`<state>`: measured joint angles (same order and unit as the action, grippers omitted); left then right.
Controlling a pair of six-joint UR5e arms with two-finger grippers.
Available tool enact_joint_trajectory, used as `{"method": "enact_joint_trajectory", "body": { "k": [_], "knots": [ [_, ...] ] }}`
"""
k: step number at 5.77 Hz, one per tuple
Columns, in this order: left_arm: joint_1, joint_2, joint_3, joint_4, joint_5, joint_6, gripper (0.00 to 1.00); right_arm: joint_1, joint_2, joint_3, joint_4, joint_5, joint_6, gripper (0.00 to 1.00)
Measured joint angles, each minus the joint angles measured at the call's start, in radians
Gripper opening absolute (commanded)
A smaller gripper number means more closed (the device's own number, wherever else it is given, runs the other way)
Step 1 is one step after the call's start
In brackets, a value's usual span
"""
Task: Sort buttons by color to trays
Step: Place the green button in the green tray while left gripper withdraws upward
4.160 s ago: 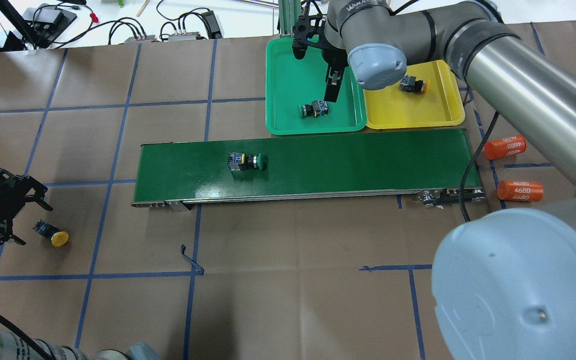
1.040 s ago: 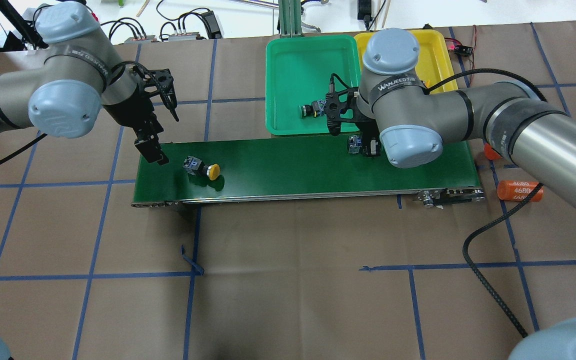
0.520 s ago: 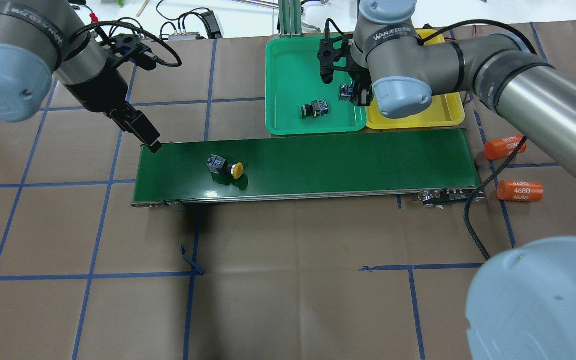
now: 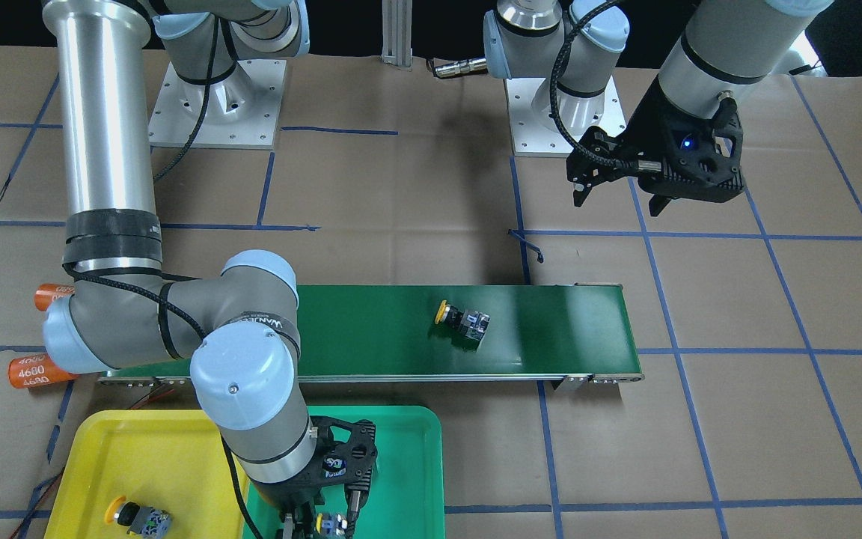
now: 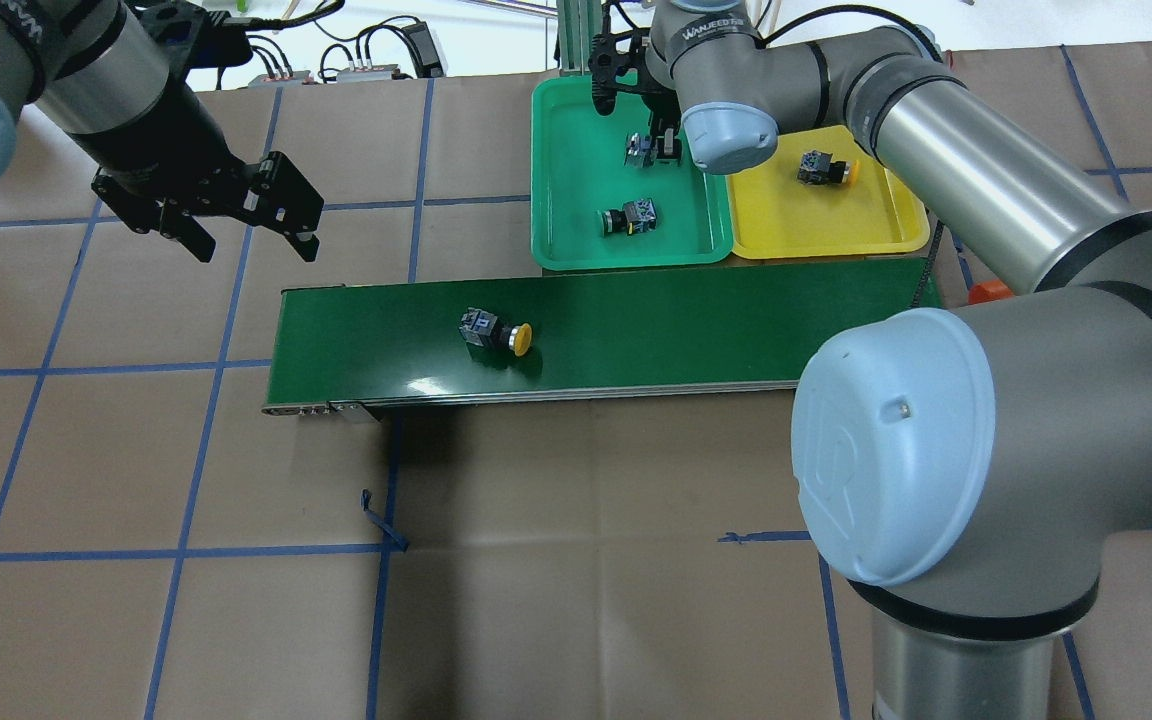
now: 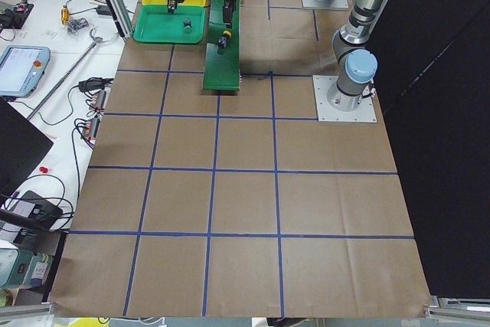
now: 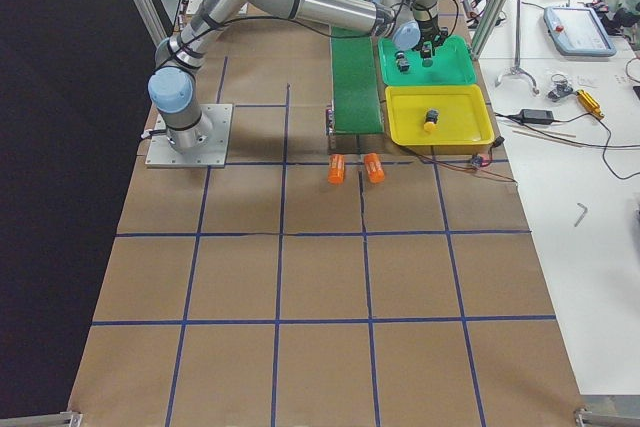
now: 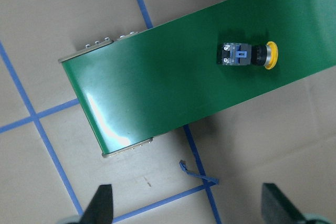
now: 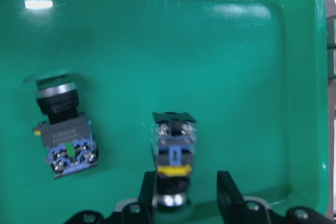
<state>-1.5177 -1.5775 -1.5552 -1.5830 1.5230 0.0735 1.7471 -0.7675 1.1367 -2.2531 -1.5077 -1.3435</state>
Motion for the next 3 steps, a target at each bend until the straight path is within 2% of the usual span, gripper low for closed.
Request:
{"method": "enact_joint_trajectory", "body": {
  "k": [1, 2, 3],
  "knots": [
    [-0.037, 0.002, 0.014, 0.003, 0.024, -0.11, 0.99, 0.003, 0.004, -0.014, 0.029, 0.026, 0.013, 1.0],
    [-0.069, -0.002, 0.01, 0.019, 0.046, -0.187, 0.99, 0.003, -0.029, -0.018, 0.118, 0.015, 0.013, 1.0],
    [-0.086, -0.013, 0.008, 0.046, 0.05, -0.207, 0.99, 0.001, -0.092, -0.014, 0.26, -0.011, 0.012, 1.0]
  ]
}}
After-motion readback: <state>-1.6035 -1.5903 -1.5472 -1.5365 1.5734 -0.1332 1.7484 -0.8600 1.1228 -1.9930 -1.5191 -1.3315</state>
